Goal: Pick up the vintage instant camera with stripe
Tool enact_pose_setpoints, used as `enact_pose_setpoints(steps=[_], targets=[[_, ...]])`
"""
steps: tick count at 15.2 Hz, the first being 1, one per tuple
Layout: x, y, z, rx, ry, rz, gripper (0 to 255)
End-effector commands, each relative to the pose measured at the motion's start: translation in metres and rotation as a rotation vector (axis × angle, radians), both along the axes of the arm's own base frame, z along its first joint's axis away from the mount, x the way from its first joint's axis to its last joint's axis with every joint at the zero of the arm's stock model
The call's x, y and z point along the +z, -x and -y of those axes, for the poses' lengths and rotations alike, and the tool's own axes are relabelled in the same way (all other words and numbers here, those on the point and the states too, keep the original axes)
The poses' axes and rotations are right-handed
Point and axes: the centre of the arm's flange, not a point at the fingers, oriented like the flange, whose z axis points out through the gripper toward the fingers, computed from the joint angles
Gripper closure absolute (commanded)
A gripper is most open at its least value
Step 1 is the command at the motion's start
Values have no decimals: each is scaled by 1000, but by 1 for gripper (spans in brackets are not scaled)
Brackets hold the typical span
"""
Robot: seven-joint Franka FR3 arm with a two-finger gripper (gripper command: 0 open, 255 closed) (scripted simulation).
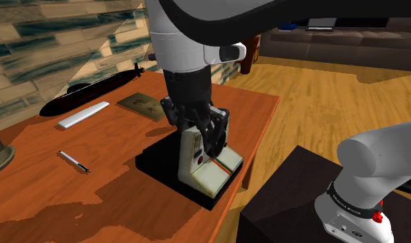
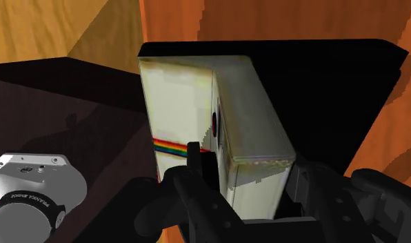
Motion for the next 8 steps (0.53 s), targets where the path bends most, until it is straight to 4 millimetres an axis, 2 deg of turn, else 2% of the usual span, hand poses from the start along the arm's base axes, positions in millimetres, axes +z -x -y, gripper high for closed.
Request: enact_pose_setpoints(steps=[1, 6, 8], targets=[[11, 0, -1, 1, -2, 3, 255], [37, 0, -1, 1, -2, 3, 255], [38, 0, -1, 1, -2, 3, 255]])
